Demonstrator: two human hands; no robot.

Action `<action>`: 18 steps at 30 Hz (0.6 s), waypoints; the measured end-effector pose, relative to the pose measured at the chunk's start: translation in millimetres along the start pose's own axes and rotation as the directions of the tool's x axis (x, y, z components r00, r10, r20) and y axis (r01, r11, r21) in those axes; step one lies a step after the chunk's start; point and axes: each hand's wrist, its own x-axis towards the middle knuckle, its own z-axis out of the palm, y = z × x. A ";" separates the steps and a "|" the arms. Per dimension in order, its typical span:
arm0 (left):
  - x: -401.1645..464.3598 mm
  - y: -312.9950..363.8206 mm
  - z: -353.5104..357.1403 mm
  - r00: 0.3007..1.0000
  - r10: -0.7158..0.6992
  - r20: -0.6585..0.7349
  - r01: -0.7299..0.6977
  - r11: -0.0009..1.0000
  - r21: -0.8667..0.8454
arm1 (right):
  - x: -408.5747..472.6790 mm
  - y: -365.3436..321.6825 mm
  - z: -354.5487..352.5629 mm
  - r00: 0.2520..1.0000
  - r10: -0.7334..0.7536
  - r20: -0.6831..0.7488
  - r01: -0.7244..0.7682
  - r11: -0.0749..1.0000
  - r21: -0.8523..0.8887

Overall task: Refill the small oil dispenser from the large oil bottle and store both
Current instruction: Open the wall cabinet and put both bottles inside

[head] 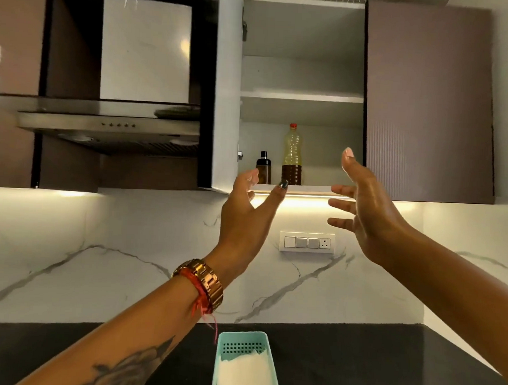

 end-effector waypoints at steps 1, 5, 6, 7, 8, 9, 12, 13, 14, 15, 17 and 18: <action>-2.4 3.3 -8.5 1.000 0.022 0.021 -0.022 1.000 -0.003 | -7.1 -2.8 7.0 1.000 0.000 -0.007 0.000 1.000 0.012; -9.1 14.1 -52.0 0.988 0.134 0.078 -0.129 0.989 -0.070 | -31.6 -13.4 41.4 0.999 -0.009 -0.031 0.010 0.998 0.059; -10.1 15.7 -61.5 0.981 0.177 0.084 -0.169 0.981 -0.098 | -37.0 -15.8 48.5 0.999 -0.015 -0.032 0.017 0.997 0.069; -9.7 16.1 -71.8 0.971 0.226 0.081 -0.215 0.968 -0.128 | -42.0 -18.0 56.0 0.999 -0.027 -0.035 0.030 0.997 0.074; -8.8 15.2 -81.4 0.960 0.271 0.069 -0.258 0.954 -0.151 | -46.5 -19.7 63.2 0.998 -0.043 -0.035 0.046 0.996 0.076; -6.1 13.1 -90.4 0.952 0.302 0.048 -0.290 0.941 -0.172 | -50.1 -22.8 70.9 0.997 -0.063 -0.034 0.065 0.995 0.076; 7.5 0.7 -109.4 0.945 0.327 -0.027 -0.325 0.924 -0.202 | -58.6 -32.5 92.1 0.989 -0.148 -0.020 0.149 0.986 0.068; 13.4 -5.8 -113.6 0.944 0.325 -0.054 -0.329 0.923 -0.198 | -60.3 -35.4 99.5 0.982 -0.188 -0.013 0.188 0.981 0.055; 19.5 -12.7 -116.9 0.945 0.316 -0.081 -0.326 0.926 -0.192 | -61.8 -38.3 107.3 0.973 -0.232 -0.006 0.232 0.972 0.036; 25.8 -19.5 -118.7 0.948 0.299 -0.108 -0.315 0.931 -0.183 | -62.8 -40.6 115.4 0.960 -0.280 -0.001 0.280 0.960 0.014; 38.5 -32.0 -119.1 0.950 0.273 -0.150 -0.296 0.941 -0.164 | -62.6 -43.0 132.0 0.923 -0.386 -0.006 0.385 0.922 -0.034; 45.0 -37.8 -118.4 0.950 0.271 -0.158 -0.294 0.944 -0.152 | -61.9 -43.8 141.4 0.894 -0.447 -0.014 0.445 0.893 -0.069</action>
